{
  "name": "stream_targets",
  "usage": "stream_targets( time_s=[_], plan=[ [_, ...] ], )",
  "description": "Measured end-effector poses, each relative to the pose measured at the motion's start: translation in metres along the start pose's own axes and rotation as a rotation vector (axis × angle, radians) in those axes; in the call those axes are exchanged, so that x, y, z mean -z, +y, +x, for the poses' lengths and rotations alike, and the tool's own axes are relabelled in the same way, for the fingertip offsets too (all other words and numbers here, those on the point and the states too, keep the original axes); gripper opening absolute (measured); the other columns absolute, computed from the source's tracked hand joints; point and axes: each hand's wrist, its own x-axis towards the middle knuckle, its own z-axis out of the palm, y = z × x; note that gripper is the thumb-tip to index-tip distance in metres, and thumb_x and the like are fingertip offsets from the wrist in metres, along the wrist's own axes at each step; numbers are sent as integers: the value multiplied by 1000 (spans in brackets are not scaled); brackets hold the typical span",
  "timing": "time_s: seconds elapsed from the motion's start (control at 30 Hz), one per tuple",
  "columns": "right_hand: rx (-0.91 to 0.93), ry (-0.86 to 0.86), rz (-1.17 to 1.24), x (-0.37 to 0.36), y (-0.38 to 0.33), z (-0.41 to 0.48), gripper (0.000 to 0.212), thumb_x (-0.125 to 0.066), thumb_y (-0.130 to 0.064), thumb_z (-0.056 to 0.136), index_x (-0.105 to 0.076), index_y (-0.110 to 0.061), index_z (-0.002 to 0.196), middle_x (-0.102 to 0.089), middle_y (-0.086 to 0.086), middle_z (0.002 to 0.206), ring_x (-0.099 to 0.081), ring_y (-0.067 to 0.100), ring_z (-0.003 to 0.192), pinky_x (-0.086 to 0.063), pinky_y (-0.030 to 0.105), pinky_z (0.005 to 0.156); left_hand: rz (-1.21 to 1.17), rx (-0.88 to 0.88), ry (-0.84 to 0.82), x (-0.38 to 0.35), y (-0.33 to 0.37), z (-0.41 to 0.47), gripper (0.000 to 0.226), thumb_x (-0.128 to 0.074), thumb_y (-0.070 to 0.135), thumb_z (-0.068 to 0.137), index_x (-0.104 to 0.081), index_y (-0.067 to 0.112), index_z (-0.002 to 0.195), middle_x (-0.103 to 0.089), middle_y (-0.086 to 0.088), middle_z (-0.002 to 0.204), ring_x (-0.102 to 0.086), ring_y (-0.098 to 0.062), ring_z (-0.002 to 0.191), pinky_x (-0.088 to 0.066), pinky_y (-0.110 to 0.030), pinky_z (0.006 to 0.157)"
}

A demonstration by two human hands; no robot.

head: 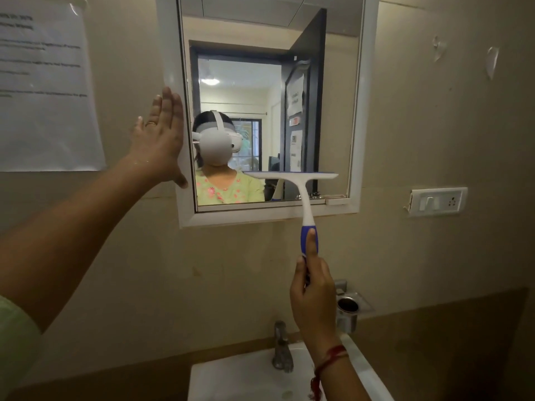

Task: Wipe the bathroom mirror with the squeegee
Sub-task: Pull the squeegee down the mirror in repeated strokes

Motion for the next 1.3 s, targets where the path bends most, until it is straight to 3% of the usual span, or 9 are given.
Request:
stream_targets(
  time_s=[0.23, 0.43, 0.53, 0.73, 0.9, 1.0, 1.17, 1.3],
  plan=[
    [-31, -55, -2, 5, 8, -28, 62, -50, -10, 91, -19, -26, 143, -45, -6, 71, -42, 7, 52, -40, 9, 52, -24, 1, 2, -2, -1, 0, 155, -90, 36, 45, 28, 9, 142, 32, -9, 151, 20, -27, 142, -4, -50, 115],
    [-14, -61, 33, 19, 2, -29, 59, -46, -20, 92, -18, -36, 141, -50, -6, 73, -48, 13, 55, -49, 25, 49, -22, 0, -6, -1, -1, -1, 154, -90, 36, 46, 29, 9, 141, 33, -10, 151, 21, -27, 142, -6, -50, 115],
    [34, 3, 52, 24, -6, -20, 54, -39, -33, 91, -23, -35, 142, -49, -9, 72, -47, 11, 56, -47, 25, 49, -27, -2, -15, 0, 0, -2, 153, -89, 37, 48, 29, 8, 141, 33, -10, 150, 21, -27, 142, -6, -49, 116],
    [134, 23, 32, 20, -23, 24, 51, -38, -28, 93, -22, -33, 141, -46, -5, 68, -42, 8, 52, -40, 16, 49, -45, -8, -17, 3, 0, -3, 153, -89, 36, 48, 29, 8, 141, 33, -10, 150, 21, -27, 142, -6, -50, 116],
    [204, 81, 81, 26, -33, 66, 50, -36, -36, 94, -19, -43, 142, -51, -3, 72, -44, 10, 51, -46, 27, 46, -33, -11, -18, 1, -2, -2, 154, -89, 38, 49, 32, 8, 139, 35, -10, 149, 22, -27, 142, -7, -49, 116],
    [251, 165, 123, 35, -45, 120, 50, -38, -32, 95, -22, -37, 143, -52, -5, 75, -47, 12, 53, -49, 29, 47, -36, -19, -25, 0, -4, -1, 154, -88, 40, 49, 34, 9, 138, 37, -9, 148, 22, -27, 142, -7, -49, 116],
    [305, 260, 153, 48, -72, 210, 49, -38, -31, 96, -24, -31, 142, -51, -12, 86, -50, -3, 61, -49, 15, 58, -38, -15, -28, 1, -4, -2, 154, -87, 42, 50, 35, 8, 137, 38, -9, 148, 22, -27, 142, -6, -48, 116],
    [333, 256, 98, 52, -91, 263, 49, -39, -23, 98, -23, -23, 144, -54, -9, 81, -49, 4, 57, -47, 16, 57, -32, -12, -31, 1, -4, -2, 153, -86, 43, 51, 36, 8, 136, 39, -10, 147, 22, -28, 142, -6, -47, 116]
  ],
)
